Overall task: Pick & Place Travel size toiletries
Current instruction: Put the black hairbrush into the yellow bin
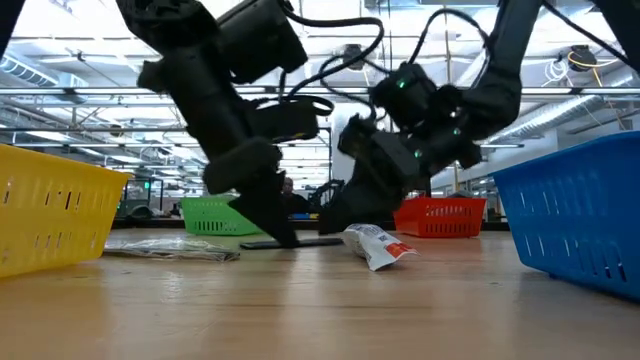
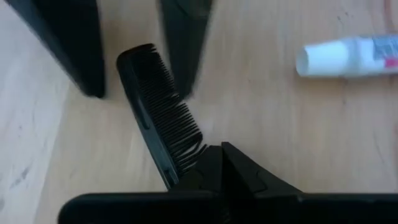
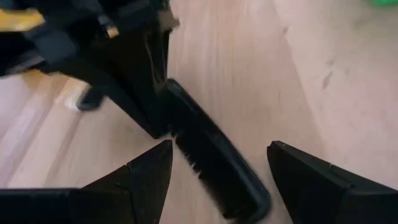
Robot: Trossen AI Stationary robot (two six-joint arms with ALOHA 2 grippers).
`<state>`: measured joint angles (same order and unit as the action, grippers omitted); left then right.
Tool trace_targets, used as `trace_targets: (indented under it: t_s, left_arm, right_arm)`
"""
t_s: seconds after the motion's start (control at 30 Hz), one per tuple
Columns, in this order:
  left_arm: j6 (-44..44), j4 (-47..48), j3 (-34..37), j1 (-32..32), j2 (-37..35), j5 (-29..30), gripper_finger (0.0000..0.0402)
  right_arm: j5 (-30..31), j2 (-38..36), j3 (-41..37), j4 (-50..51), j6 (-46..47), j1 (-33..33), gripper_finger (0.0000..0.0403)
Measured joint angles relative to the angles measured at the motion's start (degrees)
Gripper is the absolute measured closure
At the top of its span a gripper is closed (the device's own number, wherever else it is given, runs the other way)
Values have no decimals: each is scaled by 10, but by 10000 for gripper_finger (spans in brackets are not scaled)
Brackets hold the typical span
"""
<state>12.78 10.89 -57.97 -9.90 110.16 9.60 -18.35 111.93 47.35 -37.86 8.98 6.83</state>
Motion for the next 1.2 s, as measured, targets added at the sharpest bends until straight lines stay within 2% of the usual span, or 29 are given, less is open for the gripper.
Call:
trace_targets:
  t_s: [0.33,0.8,1.07,1.2]
  left_arm:
    - [-10,-45,0,7,36,18,393]
    - [32,-55,2,8,37,39,397]
    - [68,-61,2,7,38,61,396]
    - [86,-76,4,7,38,67,399]
  right_arm:
    - [-10,10,2,71,-10,-7,154]
    - [-95,13,0,151,-8,-8,229]
    - [-85,13,0,155,-7,-16,282]
    - [-73,12,0,152,23,-28,292]
